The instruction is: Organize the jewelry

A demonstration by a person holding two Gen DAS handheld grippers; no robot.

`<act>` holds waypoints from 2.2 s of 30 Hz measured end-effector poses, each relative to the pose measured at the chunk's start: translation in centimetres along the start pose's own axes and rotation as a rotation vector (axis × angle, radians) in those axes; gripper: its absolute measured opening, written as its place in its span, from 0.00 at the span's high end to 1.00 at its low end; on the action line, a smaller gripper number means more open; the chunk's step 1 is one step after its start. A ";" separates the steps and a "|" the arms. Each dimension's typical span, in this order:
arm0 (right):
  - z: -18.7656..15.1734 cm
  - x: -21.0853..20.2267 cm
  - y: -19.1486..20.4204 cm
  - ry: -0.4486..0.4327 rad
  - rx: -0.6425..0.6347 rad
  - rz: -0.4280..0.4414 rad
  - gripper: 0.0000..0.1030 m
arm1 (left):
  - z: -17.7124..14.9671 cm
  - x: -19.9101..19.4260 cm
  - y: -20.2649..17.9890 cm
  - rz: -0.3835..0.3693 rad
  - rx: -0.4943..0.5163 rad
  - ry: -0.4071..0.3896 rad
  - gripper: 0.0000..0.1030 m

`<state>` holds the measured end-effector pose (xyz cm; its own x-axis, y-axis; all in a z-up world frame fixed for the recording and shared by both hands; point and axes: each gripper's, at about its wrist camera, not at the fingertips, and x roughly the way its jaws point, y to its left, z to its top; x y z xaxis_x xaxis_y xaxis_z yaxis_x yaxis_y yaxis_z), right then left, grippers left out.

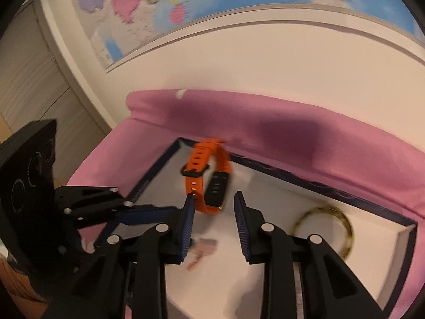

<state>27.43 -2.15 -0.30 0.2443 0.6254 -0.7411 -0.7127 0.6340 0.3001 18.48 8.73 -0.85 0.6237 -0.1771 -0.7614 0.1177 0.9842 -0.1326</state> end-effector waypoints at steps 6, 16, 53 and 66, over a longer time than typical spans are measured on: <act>-0.7 -1.1 -1.4 -0.021 0.027 0.000 0.71 | 0.8 0.0 1.1 0.018 -0.026 -0.015 0.68; 0.2 0.5 -1.3 0.008 -0.014 -0.049 0.80 | 3.8 3.2 2.0 0.071 -0.030 0.033 0.81; -1.5 -3.3 -5.3 0.039 0.192 0.077 0.69 | 3.2 2.5 1.8 -0.139 -0.100 0.087 0.66; -4.3 -7.7 -4.3 -0.004 0.047 -0.054 0.51 | 0.7 -2.2 -2.5 -0.041 0.041 -0.032 0.53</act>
<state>25.82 -11.63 1.51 0.2844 0.5916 -0.7544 -0.6668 0.6875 0.2878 17.31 6.62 1.60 0.6423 -0.2183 -0.7347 0.1747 0.9750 -0.1370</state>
